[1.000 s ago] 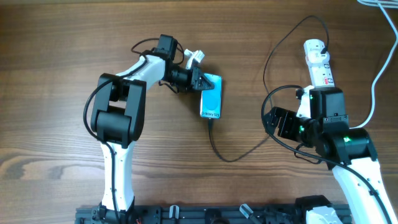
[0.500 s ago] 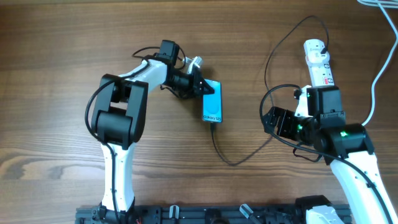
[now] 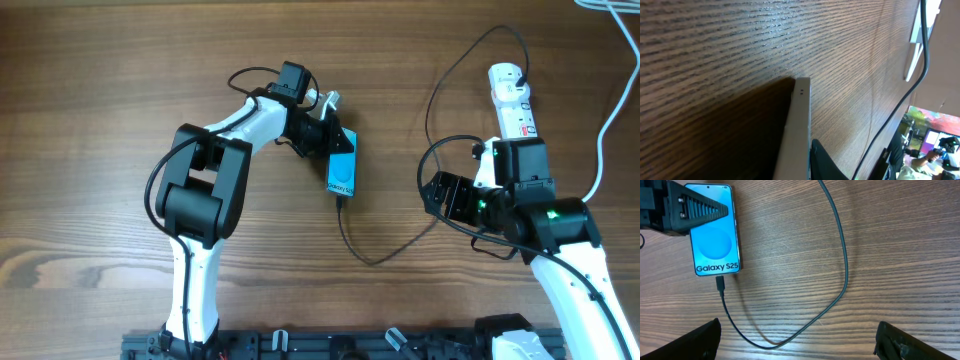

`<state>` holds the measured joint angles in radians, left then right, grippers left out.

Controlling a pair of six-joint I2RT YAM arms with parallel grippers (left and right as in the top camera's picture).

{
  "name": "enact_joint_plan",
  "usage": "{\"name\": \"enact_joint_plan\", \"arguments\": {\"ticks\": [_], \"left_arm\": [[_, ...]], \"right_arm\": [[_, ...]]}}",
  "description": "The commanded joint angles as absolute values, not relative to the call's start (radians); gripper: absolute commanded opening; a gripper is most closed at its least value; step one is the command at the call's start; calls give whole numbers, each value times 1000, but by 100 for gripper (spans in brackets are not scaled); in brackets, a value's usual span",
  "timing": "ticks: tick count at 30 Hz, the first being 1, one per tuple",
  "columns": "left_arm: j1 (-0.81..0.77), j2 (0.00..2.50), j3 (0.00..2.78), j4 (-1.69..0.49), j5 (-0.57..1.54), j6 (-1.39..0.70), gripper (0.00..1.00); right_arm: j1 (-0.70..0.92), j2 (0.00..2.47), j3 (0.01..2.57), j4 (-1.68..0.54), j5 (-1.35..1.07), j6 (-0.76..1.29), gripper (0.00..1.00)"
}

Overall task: Plug charger to phone and switch on socket
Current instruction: 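Lower the plugged phone flat onto the table with the left gripper, then open the left gripper and retract the left arm from the phone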

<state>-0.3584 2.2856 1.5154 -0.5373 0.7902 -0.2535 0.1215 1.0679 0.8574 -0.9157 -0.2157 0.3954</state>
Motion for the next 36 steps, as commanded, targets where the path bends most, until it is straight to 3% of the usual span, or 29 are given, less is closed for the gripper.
{"name": "enact_joint_plan", "arguments": {"ticks": [1,13,22,25,36], "left_arm": [[-355,2342,1483,-558,577,-259,13],[-329,2342,1483,-541,744,-331,24],[-317,2342,1483,-542,728,-339,24],[-317,2342,1483,-553,723,-349,31],[-274,2341,1483,-620,662,-372,35]], "right_arm": [[119,1074,869,-913,-202,396,100],[119,1074,869,-913,-202,396,100],[119,1074,869,-913,-202,395,99],[119,1074,869,-913,-202,395,100],[119,1074,869,-913,-202,395,100]]}}
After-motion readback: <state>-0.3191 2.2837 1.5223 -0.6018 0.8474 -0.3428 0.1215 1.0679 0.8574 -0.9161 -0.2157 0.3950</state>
